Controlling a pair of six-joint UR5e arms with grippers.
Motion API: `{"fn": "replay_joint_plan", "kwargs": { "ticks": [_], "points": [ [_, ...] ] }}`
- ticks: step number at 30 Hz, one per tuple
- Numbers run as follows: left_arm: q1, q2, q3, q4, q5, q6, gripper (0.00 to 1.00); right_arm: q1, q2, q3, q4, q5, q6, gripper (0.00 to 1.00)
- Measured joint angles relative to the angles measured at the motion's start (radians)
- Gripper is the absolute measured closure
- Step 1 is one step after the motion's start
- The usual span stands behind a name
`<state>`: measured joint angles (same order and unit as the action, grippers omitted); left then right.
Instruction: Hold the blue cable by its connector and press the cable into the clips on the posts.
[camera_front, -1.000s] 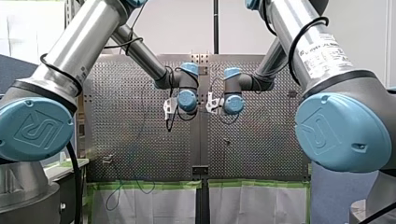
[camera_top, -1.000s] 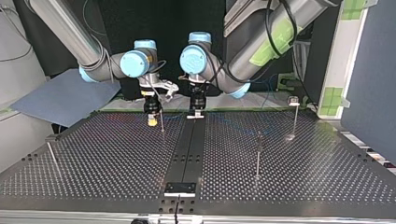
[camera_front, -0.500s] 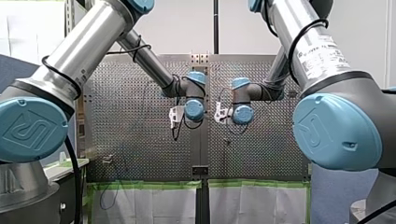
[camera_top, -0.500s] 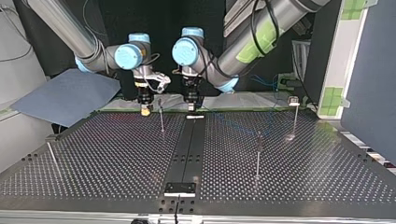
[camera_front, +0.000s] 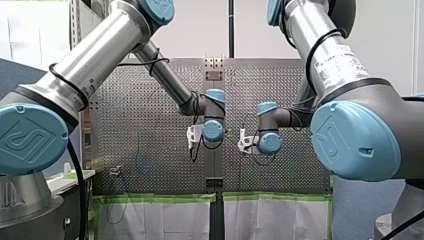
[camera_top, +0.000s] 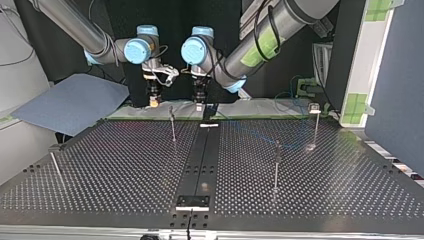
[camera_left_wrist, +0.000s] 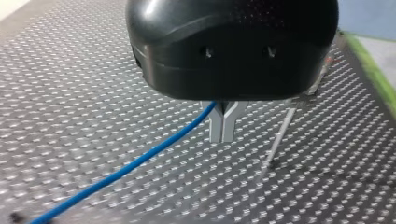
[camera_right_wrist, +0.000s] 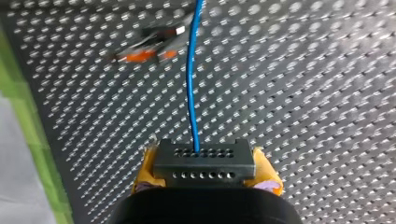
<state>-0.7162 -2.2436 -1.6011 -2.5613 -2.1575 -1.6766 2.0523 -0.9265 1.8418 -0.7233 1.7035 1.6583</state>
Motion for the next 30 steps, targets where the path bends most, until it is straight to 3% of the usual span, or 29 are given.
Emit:
{"fn": "replay_joint_plan", "kwargs": {
  "ticks": [6, 16, 23, 30],
  "points": [
    [-0.012, -0.049, 0.0, 0.032, 0.015, 0.0, 1.0, -0.011, 0.024, 0.011, -0.033, -0.016, 0.0, 1.0],
    [-0.016, -0.084, 0.0, 0.061, 0.028, -0.001, 1.0, -0.022, 0.031, 0.008, -0.07, -0.04, 0.003, 1.0],
    [-0.016, -0.141, 0.001, 0.081, 0.051, -0.014, 1.0, -0.047, 0.042, 0.008, -0.072, -0.066, 0.001, 1.0],
    [-0.011, -0.153, 0.002, 0.087, 0.066, -0.023, 1.0, -0.08, 0.08, 0.008, -0.081, -0.097, -0.004, 1.0]
  ]
}}
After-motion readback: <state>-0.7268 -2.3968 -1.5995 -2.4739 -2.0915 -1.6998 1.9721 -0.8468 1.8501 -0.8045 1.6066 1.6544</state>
